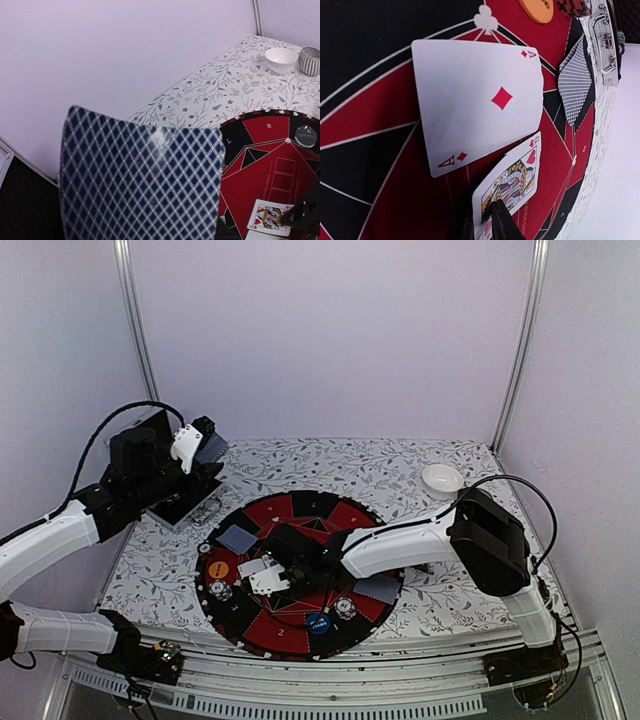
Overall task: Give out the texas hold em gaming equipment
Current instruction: Flop the poker card in the community card area.
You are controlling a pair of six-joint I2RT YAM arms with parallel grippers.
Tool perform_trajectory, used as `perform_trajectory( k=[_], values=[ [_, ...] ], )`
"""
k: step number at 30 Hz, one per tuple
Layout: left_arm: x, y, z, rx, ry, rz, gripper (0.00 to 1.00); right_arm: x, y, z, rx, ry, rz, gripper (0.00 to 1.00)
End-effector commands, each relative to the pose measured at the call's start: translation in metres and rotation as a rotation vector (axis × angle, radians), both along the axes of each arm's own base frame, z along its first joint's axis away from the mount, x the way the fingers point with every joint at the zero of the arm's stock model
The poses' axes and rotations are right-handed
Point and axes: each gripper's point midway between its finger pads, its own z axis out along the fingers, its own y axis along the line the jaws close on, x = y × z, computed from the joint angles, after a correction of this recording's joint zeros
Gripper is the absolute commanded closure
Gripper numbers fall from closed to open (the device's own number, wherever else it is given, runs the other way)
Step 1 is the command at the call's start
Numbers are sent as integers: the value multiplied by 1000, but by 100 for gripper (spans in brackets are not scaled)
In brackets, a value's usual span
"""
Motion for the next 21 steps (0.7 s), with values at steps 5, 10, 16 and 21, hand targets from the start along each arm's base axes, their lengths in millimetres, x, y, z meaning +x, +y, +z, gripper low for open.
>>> perform_trajectory(
  k=[5,10,16,21],
  values=[
    [2,6,8,-5,-38,19,57,-29,-18,-21,-90,80,53,76],
    [2,6,7,-2,-38,20,58,-35,-18,-19,-90,82,66,74],
    [2,5,7,-2,-40,16,58,-43,-18,-3,-58,104,71,67],
    [1,4,5,1,-36,6,57,-50,-6,54,96,149,53,61]
  ],
)
